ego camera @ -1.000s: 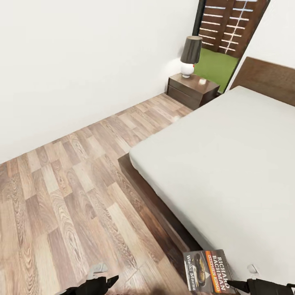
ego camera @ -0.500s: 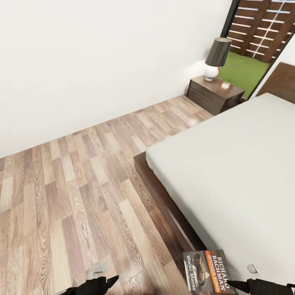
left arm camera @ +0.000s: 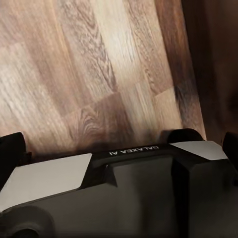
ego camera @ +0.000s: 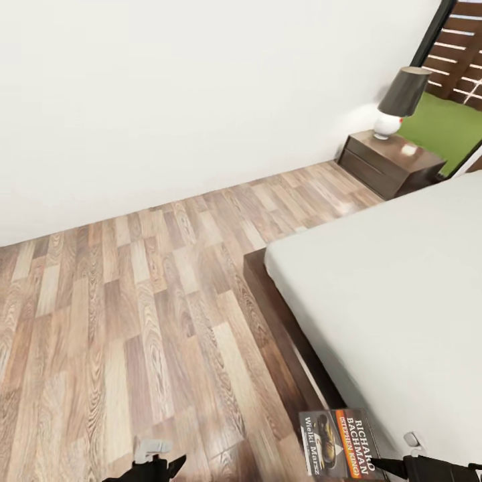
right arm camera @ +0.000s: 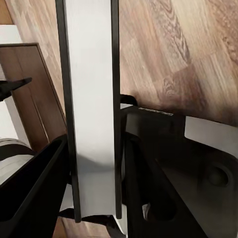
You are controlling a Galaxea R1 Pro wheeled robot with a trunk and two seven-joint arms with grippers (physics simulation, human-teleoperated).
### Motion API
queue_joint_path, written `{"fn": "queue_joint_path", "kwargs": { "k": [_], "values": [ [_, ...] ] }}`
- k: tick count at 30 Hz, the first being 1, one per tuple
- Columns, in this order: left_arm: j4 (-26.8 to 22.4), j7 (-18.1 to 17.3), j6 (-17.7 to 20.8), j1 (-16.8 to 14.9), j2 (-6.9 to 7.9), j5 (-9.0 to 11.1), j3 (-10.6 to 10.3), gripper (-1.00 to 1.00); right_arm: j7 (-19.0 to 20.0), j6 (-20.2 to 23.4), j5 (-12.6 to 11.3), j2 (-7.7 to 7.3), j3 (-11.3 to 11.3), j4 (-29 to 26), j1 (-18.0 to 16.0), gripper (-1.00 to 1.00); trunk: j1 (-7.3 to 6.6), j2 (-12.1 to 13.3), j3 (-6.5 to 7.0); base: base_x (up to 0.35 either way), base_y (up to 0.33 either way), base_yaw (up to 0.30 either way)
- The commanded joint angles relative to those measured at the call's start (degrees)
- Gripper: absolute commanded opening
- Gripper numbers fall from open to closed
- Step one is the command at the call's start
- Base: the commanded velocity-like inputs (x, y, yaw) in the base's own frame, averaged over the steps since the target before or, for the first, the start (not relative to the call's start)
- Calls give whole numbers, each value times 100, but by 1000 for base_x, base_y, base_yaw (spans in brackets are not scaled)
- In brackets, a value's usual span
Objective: In the bedroom, move the book from the bed onto either nightstand, and place the two sandals side by side next to the bed.
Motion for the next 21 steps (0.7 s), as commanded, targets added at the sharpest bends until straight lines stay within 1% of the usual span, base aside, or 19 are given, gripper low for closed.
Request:
{"fn": "queue_joint_path", "kwargs": {
  "k": [1, 6, 14, 21],
  "values": [
    [12, 5, -21, -5, 5, -13, -5, 100, 18, 60, -16, 0, -10, -2, 1, -100, 0, -3, -3, 0, 0, 292],
    [16, 45, -35, -5, 12, -65, -11, 100, 14, 60, -16, 0, -10, -1, 1, -100, 0, -3, -3, 0, 0, 292],
    [23, 56, -37, -5, 13, -69, -12, 100, 11, 60, -16, 0, -10, -1, 1, -100, 0, -3, -3, 0, 0, 292],
    [167, 56, -54, -5, 8, -71, -12, 100, 10, 60, -16, 0, -10, -2, 1, -100, 0, -3, -3, 0, 0, 292]
  ]
}}
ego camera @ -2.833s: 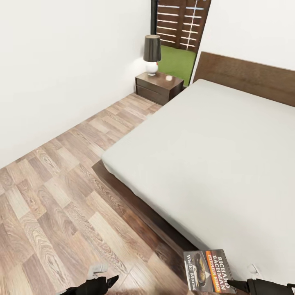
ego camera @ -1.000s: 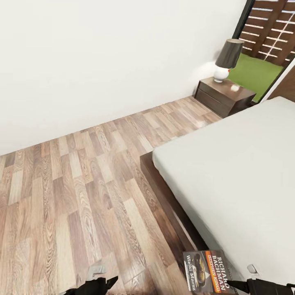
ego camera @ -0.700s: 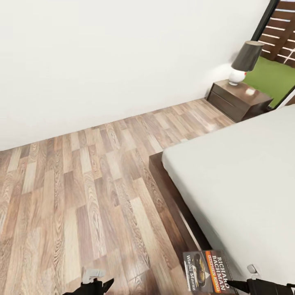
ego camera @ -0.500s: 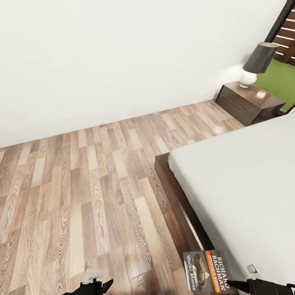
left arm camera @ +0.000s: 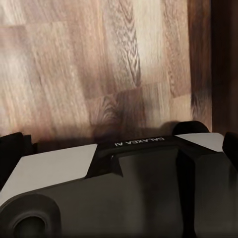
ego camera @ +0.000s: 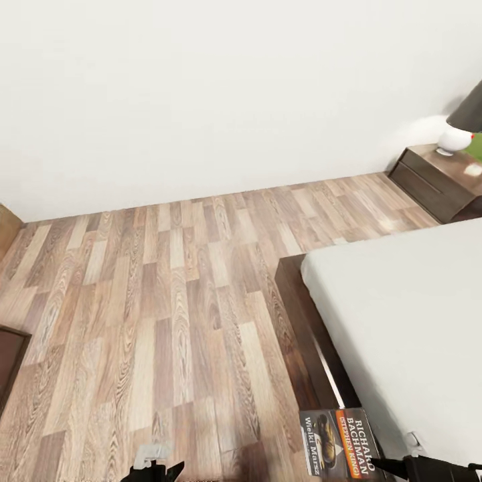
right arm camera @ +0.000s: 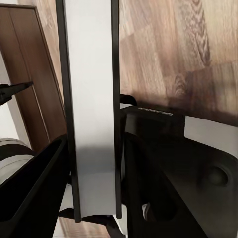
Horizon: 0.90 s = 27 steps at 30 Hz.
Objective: In the bedroom, move the book from the bed onto either nightstand, and place the two sandals side by side next to the bed.
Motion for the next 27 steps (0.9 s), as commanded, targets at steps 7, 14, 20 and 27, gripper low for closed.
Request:
{"fn": "queue_joint_path", "kwargs": {
  "k": [7, 14, 20, 27],
  "values": [
    [17, -22, -11, -5, -18, 29, -11, 100, 14, 60, -20, 0, -11, 4, 1, -100, 0, -3, -3, 0, 0, 292],
    [17, -22, -11, -5, -20, 29, -14, 100, 10, 60, -20, 37, -11, 7, 1, -100, 0, -3, -3, 0, 0, 292],
    [17, -22, -11, -5, -20, 29, -14, 100, 9, 60, -20, 36, -11, 7, 1, -100, 0, -3, -3, 0, 0, 292],
    [17, -22, -11, -5, -20, 29, -14, 100, 9, 60, -20, 39, -11, 7, 2, -100, 0, -3, -3, 0, 0, 292]
  ]
}}
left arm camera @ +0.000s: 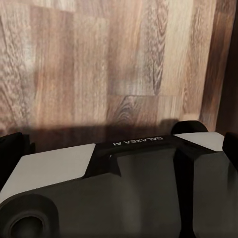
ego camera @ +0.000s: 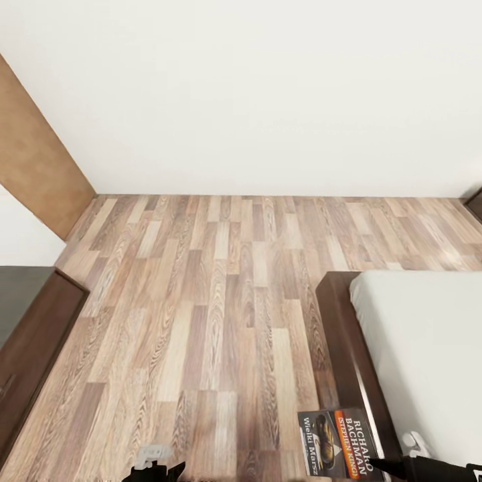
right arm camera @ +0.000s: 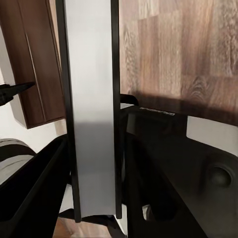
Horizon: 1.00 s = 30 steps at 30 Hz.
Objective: In the bedroom, move the book from the bed onto either nightstand, and place the two sandals side by side next to the bed.
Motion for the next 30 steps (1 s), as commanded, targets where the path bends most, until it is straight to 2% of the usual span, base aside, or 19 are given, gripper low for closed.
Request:
{"fn": "queue_joint_path", "kwargs": {
  "k": [1, 6, 12, 17, 30],
  "values": [
    [9, -22, -10, -5, 1, 32, -6, 100, 18, 60, -21, 1, -11, -2, 1, -100, 0, -3, -3, 0, 0, 292],
    [9, -22, -10, -5, -4, 32, -6, 100, 4, 60, -31, -4, -18, 45, 0, -100, 0, -3, -8, 0, 0, 132],
    [15, -22, -10, -5, -7, 32, -6, 100, 1, -84, -54, -5, -36, 428, 0, -100, 0, -3, 1, 0, 0, 14],
    [18, -22, -10, -5, -12, 32, -7, 100, 1, -377, -72, -5, -45, 476, 0, -100, 0, -3, 41, 0, 0, 1],
    [18, -22, -10, -5, -16, 32, -6, 100, 1, -423, -66, -5, -44, 490, 0, -100, 0, -3, 161, 0, 0, 0]
  ]
}}
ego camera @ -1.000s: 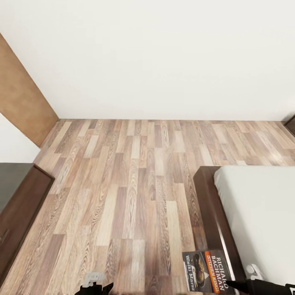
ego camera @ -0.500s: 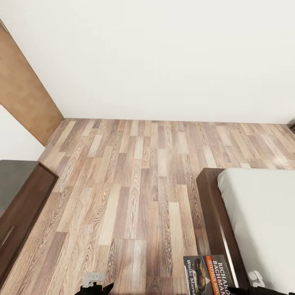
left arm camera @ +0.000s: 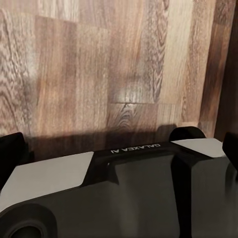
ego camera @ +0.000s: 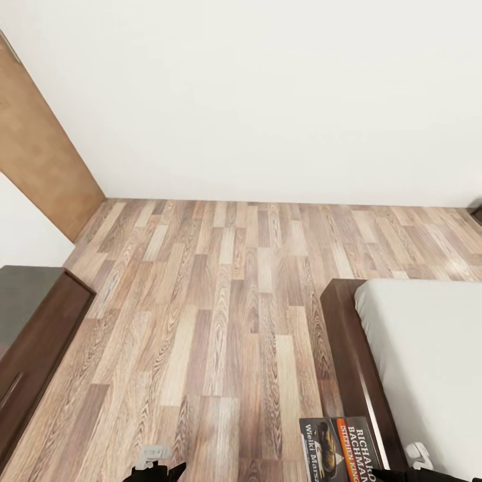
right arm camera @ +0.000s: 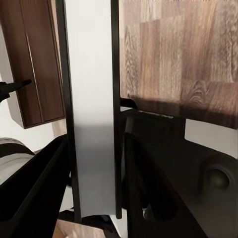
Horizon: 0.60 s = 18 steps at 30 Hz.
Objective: In the bedroom, move the book from the bed onto either nightstand, and place the two sandals side by side next to the bed.
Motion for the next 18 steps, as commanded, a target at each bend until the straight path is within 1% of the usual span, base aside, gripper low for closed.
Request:
{"fn": "queue_joint_path", "kwargs": {
  "k": [1, 6, 12, 18],
  "values": [
    [7, -22, -9, -3, 2, 34, -6, 100, 17, 60, -28, -2, 6, 1, -2, -100, 0, -3, 6, 0, 0, 0],
    [27, -22, -6, -3, 2, 40, -6, 100, 17, 60, -27, -2, 5, 1, -2, -100, 0, -3, 53, 0, 0, 0],
    [512, -19, -17, -3, 2, 39, -3, 100, 17, 60, -27, -2, 4, 1, -2, -100, 0, -3, 108, 0, 0, 0],
    [807, -13, -18, -3, 2, 50, 3, 100, 17, 60, -27, -2, 4, 1, -2, -100, 0, -3, 164, 0, 0, 0]
  ]
}}
